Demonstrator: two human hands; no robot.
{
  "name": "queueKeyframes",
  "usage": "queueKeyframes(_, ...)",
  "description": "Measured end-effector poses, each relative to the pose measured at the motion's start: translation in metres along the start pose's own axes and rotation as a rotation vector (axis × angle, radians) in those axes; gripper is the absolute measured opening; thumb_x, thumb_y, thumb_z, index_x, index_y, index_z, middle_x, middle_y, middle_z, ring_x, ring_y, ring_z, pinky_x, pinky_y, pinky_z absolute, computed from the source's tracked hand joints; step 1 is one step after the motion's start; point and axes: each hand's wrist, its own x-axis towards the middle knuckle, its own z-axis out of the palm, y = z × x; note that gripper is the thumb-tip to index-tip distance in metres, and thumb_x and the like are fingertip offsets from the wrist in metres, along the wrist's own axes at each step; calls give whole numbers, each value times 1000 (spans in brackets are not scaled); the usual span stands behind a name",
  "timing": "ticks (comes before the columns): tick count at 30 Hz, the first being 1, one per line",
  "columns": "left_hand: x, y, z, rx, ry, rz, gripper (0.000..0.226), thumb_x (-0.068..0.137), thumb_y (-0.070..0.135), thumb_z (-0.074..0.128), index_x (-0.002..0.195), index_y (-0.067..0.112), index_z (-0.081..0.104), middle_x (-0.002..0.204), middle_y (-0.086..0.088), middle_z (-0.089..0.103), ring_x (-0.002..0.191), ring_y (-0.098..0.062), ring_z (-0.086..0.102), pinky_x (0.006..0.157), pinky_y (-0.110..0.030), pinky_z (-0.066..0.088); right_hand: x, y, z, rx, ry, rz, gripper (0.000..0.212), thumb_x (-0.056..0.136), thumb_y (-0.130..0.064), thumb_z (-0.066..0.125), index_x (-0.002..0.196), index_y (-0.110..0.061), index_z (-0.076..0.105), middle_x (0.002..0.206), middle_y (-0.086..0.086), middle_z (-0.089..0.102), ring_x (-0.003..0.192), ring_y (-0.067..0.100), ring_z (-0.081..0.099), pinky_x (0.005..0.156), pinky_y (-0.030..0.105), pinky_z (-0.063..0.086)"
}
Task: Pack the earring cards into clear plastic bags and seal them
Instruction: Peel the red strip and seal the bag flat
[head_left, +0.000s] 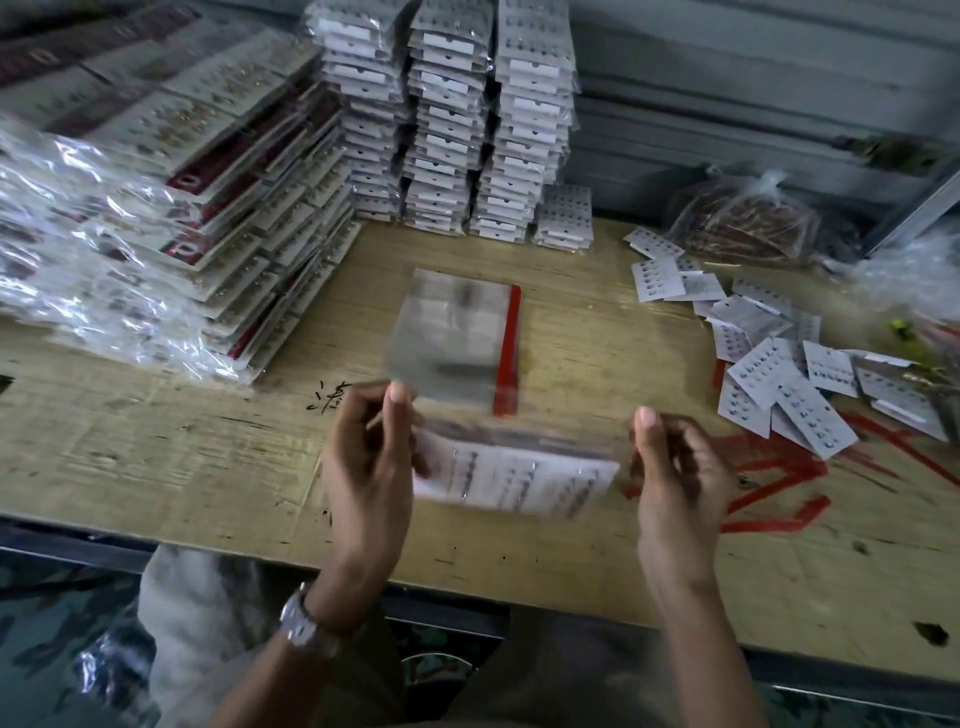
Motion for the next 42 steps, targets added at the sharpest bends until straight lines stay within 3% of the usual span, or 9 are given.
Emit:
queueKeyframes(8, 56, -15, 28, -57, -69, 52, 13, 106, 8, 42, 97, 5, 50, 75, 5, 56, 62, -12, 55, 60, -31, 54, 53, -1, 13, 44, 14, -118, 20, 95, -20, 64, 77, -25, 68, 66, -5, 63, 57, 6, 50, 55, 20, 41)
queueKeyframes(13, 26, -34, 13, -92, -65, -41, 16, 104, 13, 42, 93, 8, 52, 76, 7, 58, 64, -10, 56, 61, -28, 56, 26, 19, 1, 21, -45, -19, 20, 96, -25, 63, 77, -27, 70, 66, -7, 64, 53, 2, 48, 49, 13, 39)
queueKeyframes(20, -3, -26, 4, -103, -9, -70, 26, 102, 18, 51, 84, 31, 64, 76, 7, 65, 57, 5, 52, 52, -8, 41, -5, 26, -8, -6, 34, 78, 18, 92, -25, 66, 75, -23, 72, 68, 0, 70, 55, 8, 54, 49, 15, 41)
queueKeyframes(27, -20, -23, -4, -53, 73, -193, 17, 93, 28, 60, 79, 31, 69, 76, 4, 70, 57, 0, 56, 50, -10, 43, -23, 25, -7, -21, 66, 134, 18, 90, -27, 67, 73, -23, 73, 65, 0, 69, 52, 6, 53, 46, 18, 37)
queueKeyframes(29, -21, -22, -4, -58, 77, -250, 16, 93, 29, 59, 80, 26, 68, 76, 4, 69, 58, -4, 55, 49, -14, 42, -25, 26, -6, -17, 83, 167, 18, 88, -29, 69, 72, -23, 74, 66, 0, 70, 56, 7, 58, 54, 21, 42)
queueKeyframes(32, -23, -19, -7, -28, 43, -255, 21, 97, 30, 58, 87, 13, 64, 85, 0, 70, 80, -16, 65, 71, -22, 51, -26, 27, -6, -36, 91, 196, 19, 87, -30, 70, 70, -24, 75, 67, -1, 71, 64, 9, 64, 67, 29, 47)
queueKeyframes(35, -25, -14, -10, 50, -17, -161, 22, 100, 30, 53, 90, 12, 62, 89, -6, 68, 87, -29, 64, 78, -39, 52, -28, 26, -7, -40, 68, 159, 19, 87, -34, 68, 71, -24, 74, 65, -3, 70, 59, 4, 60, 60, 19, 45)
queueKeyframes(37, -25, -12, -11, 97, -31, -102, 17, 100, 26, 50, 92, 15, 61, 89, -3, 67, 88, -27, 64, 80, -46, 53, -30, 25, -7, -49, 53, 146, 19, 88, -37, 67, 74, -26, 73, 64, -2, 69, 55, 3, 56, 51, 14, 42)
queueKeyframes(42, -24, -18, -17, 237, -9, -78, 17, 96, 45, 49, 92, 34, 62, 93, -1, 66, 97, -42, 55, 86, -71, 40, -30, 26, -7, -56, 56, 134, 23, 91, -35, 66, 73, -20, 69, 60, 1, 64, 49, 8, 48, 44, 18, 37)
